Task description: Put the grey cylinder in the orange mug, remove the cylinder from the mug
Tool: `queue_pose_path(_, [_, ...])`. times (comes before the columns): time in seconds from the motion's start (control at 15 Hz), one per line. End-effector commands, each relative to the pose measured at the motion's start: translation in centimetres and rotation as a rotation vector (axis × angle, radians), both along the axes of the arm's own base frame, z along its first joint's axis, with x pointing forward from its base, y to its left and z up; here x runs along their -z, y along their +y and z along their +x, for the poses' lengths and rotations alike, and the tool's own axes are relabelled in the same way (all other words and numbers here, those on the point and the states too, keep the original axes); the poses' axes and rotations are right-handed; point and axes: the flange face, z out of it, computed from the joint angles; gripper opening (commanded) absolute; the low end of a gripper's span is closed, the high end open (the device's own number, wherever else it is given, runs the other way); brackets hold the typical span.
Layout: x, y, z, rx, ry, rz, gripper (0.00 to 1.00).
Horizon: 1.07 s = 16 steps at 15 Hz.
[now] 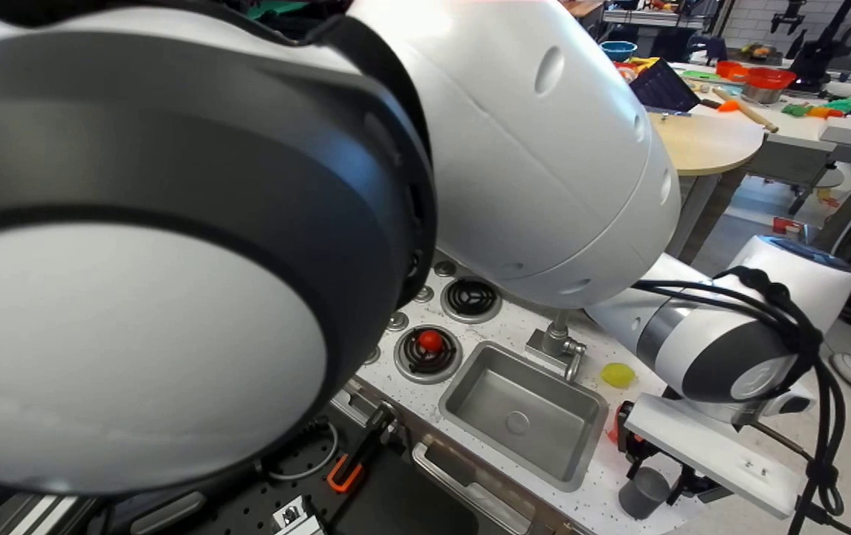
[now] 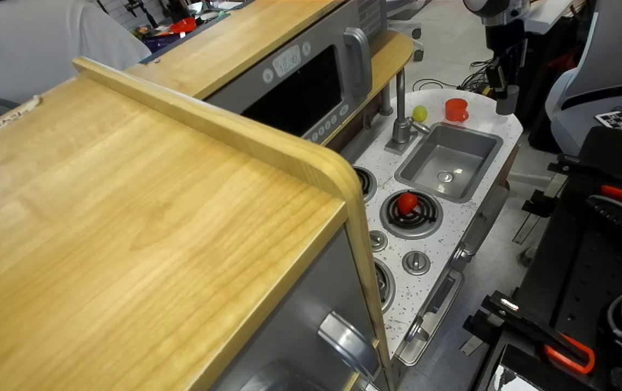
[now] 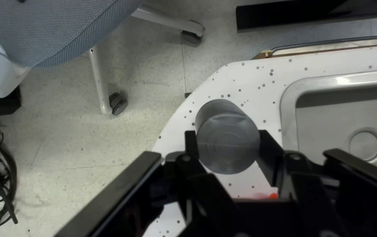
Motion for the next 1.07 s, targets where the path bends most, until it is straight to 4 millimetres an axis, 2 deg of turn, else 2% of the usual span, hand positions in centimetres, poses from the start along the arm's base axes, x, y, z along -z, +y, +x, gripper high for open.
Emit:
queue_pose_path(0.0, [1.2, 0.4, -1.0, 0.002, -0.058, -0.037, 0.22])
queue_pose_path(0.27, [3.1, 0.9, -2.1, 0.025, -0.078, -0.046, 0.22])
queue_pose_path(0.33, [2.9, 1.0, -2.1, 0.032, -0.078, -0.045, 0.22])
queue_pose_path(0.4, [2.6, 1.2, -2.1, 0.038, -0.076, -0.041, 0.72])
queue_pose_path(0.47, [2.2, 1.4, -1.9, 0.04, -0.08, -0.04, 0.74])
queue_pose_path(0.6, [0.8, 2.2, -1.6, 0.024, -0.105, -0.034, 0.88])
queue_pose_path(0.73, [-2.1, 3.5, -1.0, -0.017, -0.152, -0.039, 0.99])
queue_pose_path(1.0, [-8.7, 5.7, -0.8, -0.066, -0.212, -0.067, 1.0])
